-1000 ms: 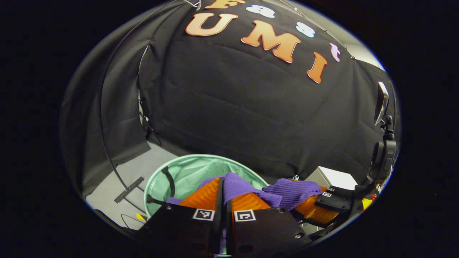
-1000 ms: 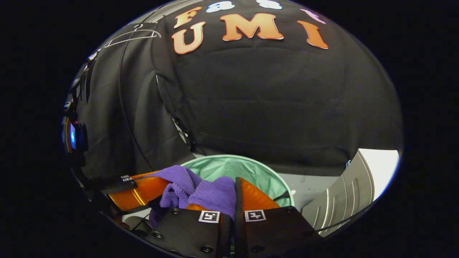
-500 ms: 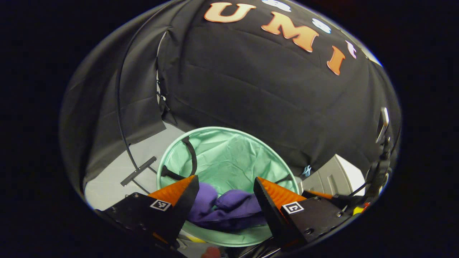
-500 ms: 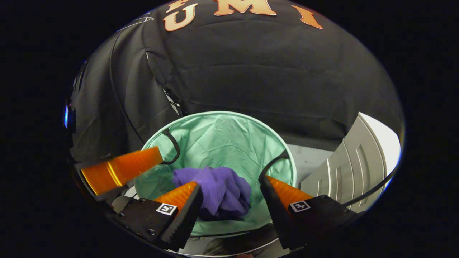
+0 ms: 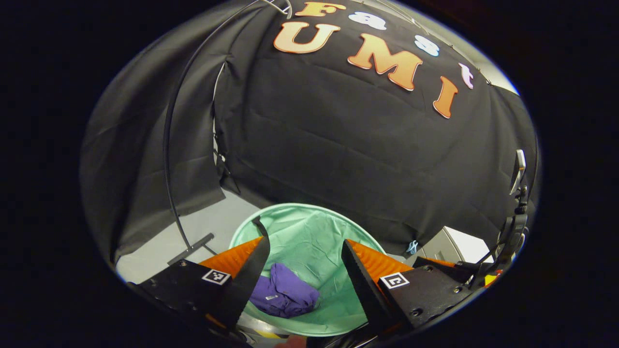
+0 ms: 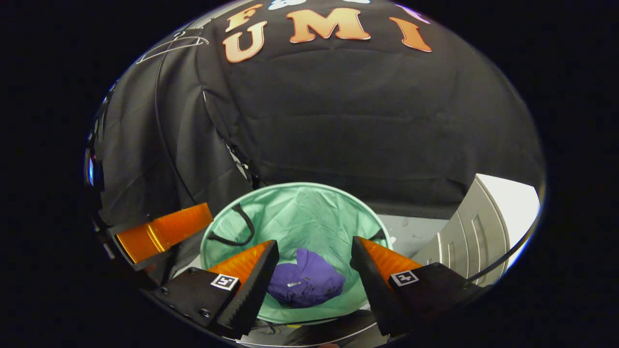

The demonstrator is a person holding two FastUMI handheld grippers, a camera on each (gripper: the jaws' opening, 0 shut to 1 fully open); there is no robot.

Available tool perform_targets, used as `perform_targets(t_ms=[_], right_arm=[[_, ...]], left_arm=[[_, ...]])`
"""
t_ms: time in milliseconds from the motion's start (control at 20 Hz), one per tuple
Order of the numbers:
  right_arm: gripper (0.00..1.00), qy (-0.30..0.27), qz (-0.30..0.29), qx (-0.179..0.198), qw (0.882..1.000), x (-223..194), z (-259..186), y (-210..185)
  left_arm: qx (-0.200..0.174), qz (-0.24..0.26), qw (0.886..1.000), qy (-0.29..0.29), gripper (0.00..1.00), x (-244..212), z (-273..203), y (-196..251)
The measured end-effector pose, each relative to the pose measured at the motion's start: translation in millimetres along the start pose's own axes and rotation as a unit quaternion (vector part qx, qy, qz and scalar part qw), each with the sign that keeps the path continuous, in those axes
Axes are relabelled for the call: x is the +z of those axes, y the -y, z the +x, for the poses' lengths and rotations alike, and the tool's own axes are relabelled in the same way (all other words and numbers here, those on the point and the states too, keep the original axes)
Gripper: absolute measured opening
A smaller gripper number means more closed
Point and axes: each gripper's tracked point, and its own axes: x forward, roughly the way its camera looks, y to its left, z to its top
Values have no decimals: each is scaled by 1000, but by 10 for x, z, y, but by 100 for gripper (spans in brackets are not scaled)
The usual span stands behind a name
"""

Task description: Grasp the clothes on the hanger with both hands and then place them into the laundry hamper below.

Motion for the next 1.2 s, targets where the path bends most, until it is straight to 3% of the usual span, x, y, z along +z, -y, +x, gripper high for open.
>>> perform_targets(t_ms=[350,450,500,550,650,750,850,900,950,1000,1050,1150,1200], right_arm=[[99,130,2,5,992,1050,-770,-80],[98,165,2,13,986,1384,-1125,-136],[98,187,2,13,982,1575,-1311,-132],[98,208,1,12,978,1738,-1468,-108],[98,242,-2,14,970,1999,-1797,-140],[98,266,-22,-7,964,2096,-2066,-62],[98,286,-43,-14,957,2192,-2356,-28],[100,291,-47,-14,955,2195,-2493,4],[99,293,-48,-10,955,2190,-2622,9],[98,293,-45,-6,955,2182,-2738,0],[89,297,-42,-1,954,2166,-2877,-9],[89,315,-42,8,948,2188,-3072,-54],[89,321,-46,8,946,2193,-3173,-62]], left_arm=[[-9,4,991,132,97,1077,-667,115],[5,20,985,170,96,1425,-906,67],[12,27,982,188,89,1593,-1042,72],[16,33,979,202,96,1741,-1203,89],[23,38,974,223,95,1985,-1539,134],[25,50,971,232,91,2083,-1839,185],[41,74,963,254,95,2194,-2176,183],[50,82,960,264,91,2237,-2349,170],[57,84,957,271,99,2258,-2520,167],[60,81,956,274,91,2283,-2656,193],[63,77,956,276,91,2297,-2755,172],[73,74,953,286,95,2332,-2972,160],[83,78,950,291,91,2323,-3112,158]])
